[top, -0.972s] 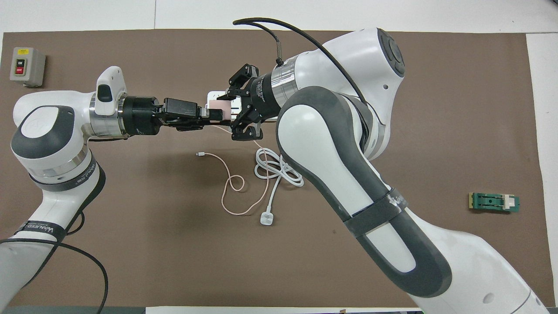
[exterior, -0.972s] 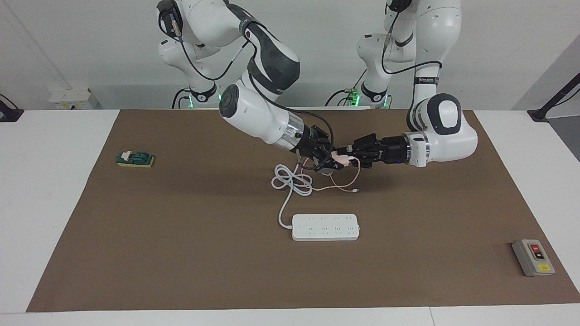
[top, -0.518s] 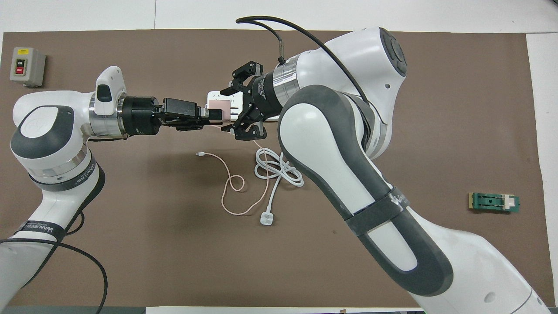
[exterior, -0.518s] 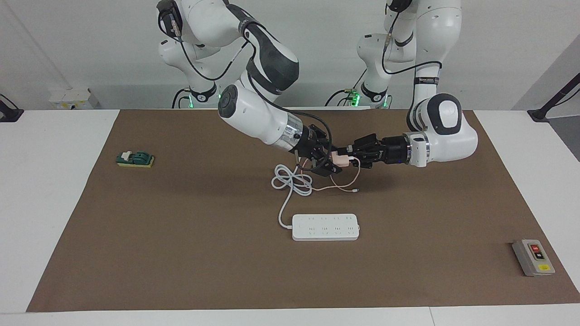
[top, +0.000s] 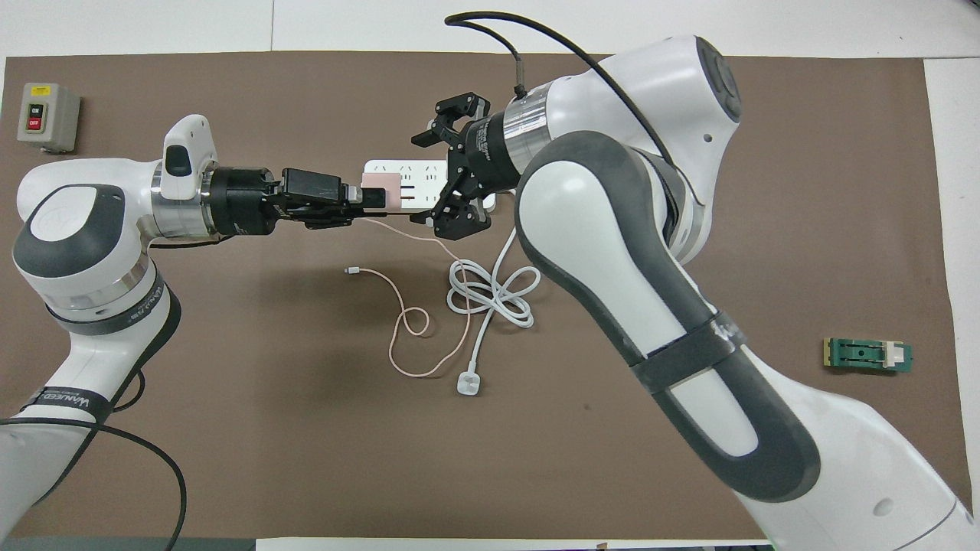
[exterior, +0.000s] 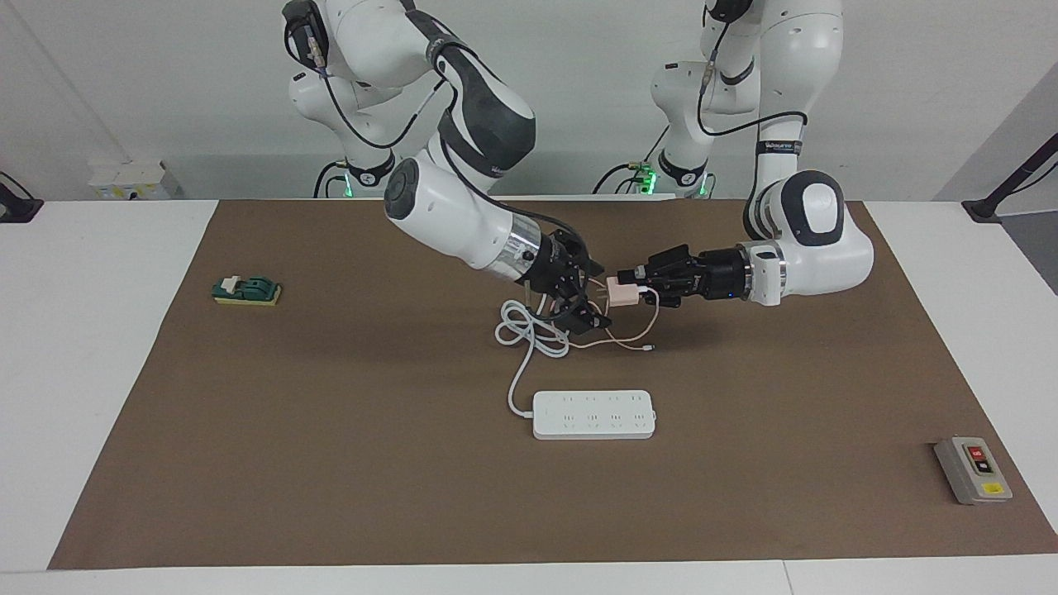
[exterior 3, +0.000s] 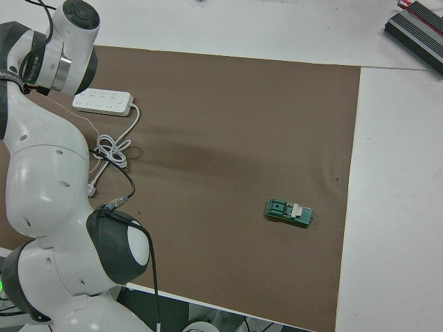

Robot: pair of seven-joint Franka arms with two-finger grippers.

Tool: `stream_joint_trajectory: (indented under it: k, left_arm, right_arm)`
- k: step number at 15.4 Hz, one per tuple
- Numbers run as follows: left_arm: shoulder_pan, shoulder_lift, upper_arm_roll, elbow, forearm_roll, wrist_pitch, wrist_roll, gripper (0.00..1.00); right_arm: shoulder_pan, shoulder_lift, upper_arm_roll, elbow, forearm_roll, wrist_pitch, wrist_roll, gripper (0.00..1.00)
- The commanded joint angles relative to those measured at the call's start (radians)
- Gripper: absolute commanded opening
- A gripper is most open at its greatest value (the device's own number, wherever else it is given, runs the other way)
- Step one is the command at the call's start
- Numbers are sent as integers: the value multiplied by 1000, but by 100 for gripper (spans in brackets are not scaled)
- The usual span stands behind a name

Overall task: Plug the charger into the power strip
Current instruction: 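Open the right gripper and withdraw it while the left gripper holds the charger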

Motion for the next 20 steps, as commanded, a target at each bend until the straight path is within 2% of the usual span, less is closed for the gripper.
stream_joint_trajectory:
  k: [1,5,9,12,15,17,20]
  left_arm:
    - [14,-1,5,97,166,-3,-150,0]
    - [27,-63,6,111,347,32,-238,0]
    - [10,-136,-1,128,588,107,-550,0]
    - [-7,-149,-6,134,663,143,-699,0]
    - [-33,-143,-6,137,677,262,-1075,0]
    - [-67,-149,-9,139,767,279,-1176,0]
    - [-81,-149,-4,144,800,281,-1506,0]
  right_arm:
    - [-66,-7,-7,41,-10,-71,20,100]
    - [-172,-7,-9,107,-91,-143,6,100]
    - [-206,-11,-13,121,-212,-171,-165,100]
    - [-234,-17,-14,120,-309,-217,-406,100]
    - [-264,-27,-14,120,-422,-286,-720,100]
    - [-289,-34,-15,120,-473,-309,-900,100]
    - [-329,-51,-15,113,-556,-344,-1151,100]
